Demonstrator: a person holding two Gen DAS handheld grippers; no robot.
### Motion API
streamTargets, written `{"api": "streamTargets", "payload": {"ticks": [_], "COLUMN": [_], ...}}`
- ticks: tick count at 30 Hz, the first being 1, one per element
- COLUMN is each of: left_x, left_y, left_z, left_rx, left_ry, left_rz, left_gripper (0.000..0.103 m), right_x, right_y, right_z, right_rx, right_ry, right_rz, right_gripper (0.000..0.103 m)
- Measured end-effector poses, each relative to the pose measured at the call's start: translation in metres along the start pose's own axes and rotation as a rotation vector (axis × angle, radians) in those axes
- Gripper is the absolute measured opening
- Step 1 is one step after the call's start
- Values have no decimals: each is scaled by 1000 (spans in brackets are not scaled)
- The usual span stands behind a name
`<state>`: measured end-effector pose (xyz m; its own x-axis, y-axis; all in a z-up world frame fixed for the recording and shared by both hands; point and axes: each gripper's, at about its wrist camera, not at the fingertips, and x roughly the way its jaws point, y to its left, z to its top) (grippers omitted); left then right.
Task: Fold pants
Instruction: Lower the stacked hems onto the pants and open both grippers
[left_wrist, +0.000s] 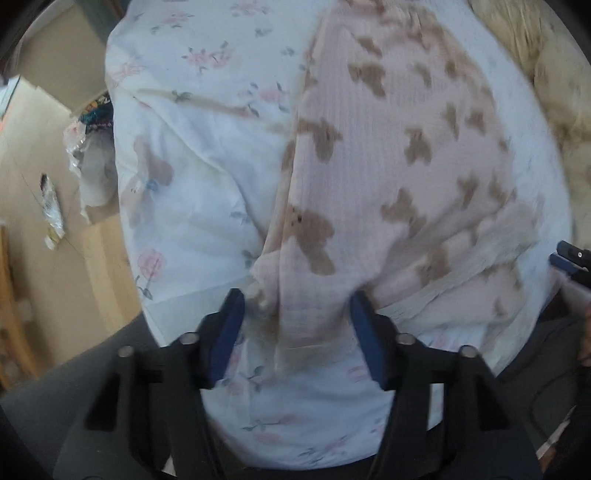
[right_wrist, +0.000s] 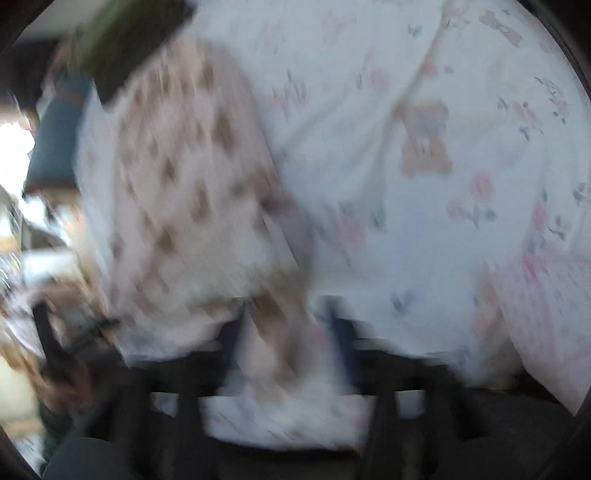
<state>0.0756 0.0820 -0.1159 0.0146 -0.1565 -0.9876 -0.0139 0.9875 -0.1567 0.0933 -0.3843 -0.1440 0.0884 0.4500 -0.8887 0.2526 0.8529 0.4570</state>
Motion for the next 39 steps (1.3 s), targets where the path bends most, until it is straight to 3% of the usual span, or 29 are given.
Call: {"api": "streamTargets", "payload": {"ticks": [4, 6, 7, 9, 13, 17, 21, 23, 26, 31, 34, 37, 39], "left_x": [8, 21, 29, 39, 33, 20, 1, -3, 2, 9, 19, 30, 27], "left_y": [0, -4, -9, -12, -8, 1, 5, 10, 17, 4, -5, -8, -8], "left_z": [5, 4, 1, 0, -3, 2, 6, 5, 5, -10, -20, -22, -20], "left_rx": [-4, 9, 18, 40, 46, -9, -29, -62, -86, -32, 19, 61, 70], "left_ry": [9, 35, 46, 66, 42, -4, -83, -95, -41, 25, 65, 107, 98], "left_rz": [-4, 35, 58, 103, 154, 99, 106, 75, -24, -54, -29, -21, -12], "left_gripper": [57, 57, 57, 57, 57, 57, 57, 57, 57, 54, 43, 4, 2], "right_x": [18, 38, 41, 42, 4, -9, 10, 27, 33, 16, 18, 16, 12], "right_y": [6, 10, 12, 17, 27, 26, 19, 10, 11, 24, 23, 22, 22], "right_z": [16, 22, 21, 9, -24, -54, -74, -74, -73, -69, -69, -69, -69], "right_rx": [20, 10, 2, -27, -65, -61, -61, -25, -23, -104, -105, -104, -96], "right_ry": [-64, -37, -30, -29, -31, 38, 91, 124, 142, 85, 77, 57, 48], "right_rz": [27, 24, 6, -31, -28, -71, -120, -158, -163, -128, -112, -103, -81], "right_gripper": [71, 43, 5, 4, 3, 3, 6, 8, 8, 8, 8, 6, 4]}}
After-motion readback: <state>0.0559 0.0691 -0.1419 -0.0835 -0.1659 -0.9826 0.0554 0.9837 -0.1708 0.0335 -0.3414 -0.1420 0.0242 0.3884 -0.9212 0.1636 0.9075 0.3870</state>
